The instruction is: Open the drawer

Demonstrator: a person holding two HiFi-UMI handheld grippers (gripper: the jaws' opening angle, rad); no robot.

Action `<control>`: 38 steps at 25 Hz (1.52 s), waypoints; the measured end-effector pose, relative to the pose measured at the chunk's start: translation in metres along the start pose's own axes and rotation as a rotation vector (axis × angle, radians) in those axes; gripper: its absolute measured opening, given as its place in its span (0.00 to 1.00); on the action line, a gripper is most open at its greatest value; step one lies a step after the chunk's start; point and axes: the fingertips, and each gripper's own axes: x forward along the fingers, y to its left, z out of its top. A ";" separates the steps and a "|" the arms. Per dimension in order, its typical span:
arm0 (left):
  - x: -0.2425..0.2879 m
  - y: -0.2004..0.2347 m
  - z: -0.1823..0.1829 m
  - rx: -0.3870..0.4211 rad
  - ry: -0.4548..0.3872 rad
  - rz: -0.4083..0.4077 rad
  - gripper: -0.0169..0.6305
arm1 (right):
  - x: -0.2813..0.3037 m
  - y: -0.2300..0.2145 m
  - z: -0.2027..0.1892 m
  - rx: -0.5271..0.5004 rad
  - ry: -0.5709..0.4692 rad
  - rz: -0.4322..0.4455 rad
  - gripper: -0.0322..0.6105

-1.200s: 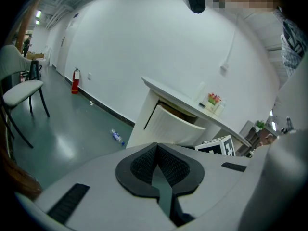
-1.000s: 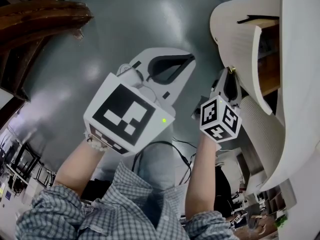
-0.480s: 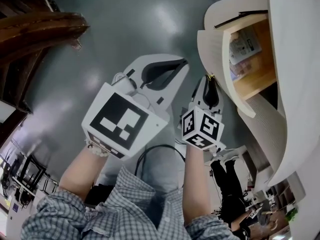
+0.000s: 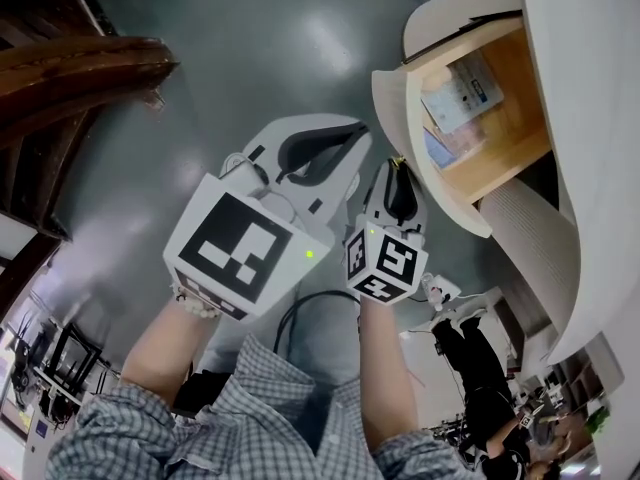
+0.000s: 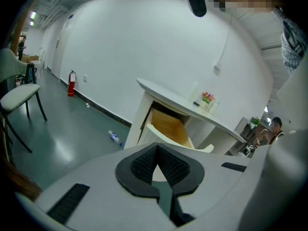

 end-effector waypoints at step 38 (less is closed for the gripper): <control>-0.075 -0.127 0.137 0.173 -0.012 -0.135 0.02 | -0.183 -0.052 0.166 0.128 -0.225 0.037 0.06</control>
